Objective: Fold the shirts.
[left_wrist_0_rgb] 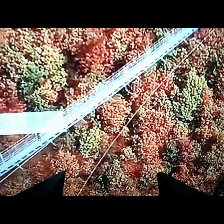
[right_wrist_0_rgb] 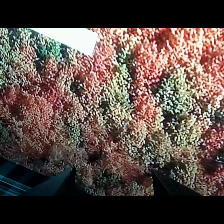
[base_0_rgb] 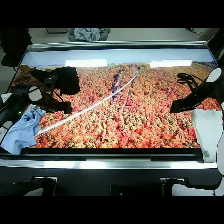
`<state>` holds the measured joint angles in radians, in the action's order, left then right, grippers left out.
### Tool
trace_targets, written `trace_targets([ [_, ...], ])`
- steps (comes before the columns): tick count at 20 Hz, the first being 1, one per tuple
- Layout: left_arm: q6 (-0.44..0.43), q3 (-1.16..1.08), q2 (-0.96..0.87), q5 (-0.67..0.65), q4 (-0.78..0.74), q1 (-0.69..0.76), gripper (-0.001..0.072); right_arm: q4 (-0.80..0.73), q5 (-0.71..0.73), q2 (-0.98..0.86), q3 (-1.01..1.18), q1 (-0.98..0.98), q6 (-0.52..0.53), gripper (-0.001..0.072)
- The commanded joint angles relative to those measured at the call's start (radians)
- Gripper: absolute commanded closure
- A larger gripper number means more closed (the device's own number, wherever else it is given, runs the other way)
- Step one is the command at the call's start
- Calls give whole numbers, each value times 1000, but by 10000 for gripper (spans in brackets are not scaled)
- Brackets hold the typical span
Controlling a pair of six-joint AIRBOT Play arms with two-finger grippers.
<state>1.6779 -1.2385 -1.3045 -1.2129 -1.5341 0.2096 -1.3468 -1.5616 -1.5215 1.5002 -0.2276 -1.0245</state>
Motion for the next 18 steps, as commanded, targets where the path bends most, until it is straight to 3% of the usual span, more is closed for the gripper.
trace_targets([
  [1,-1,0,1,0,0,0,57,0,0,1,0,1,0,162],
  [14,-1,0,1,0,0,0,56,0,0,1,0,1,0,162],
  [18,-1,0,-15,222,0,3,57,0,41,1,0,1,0,162],
])
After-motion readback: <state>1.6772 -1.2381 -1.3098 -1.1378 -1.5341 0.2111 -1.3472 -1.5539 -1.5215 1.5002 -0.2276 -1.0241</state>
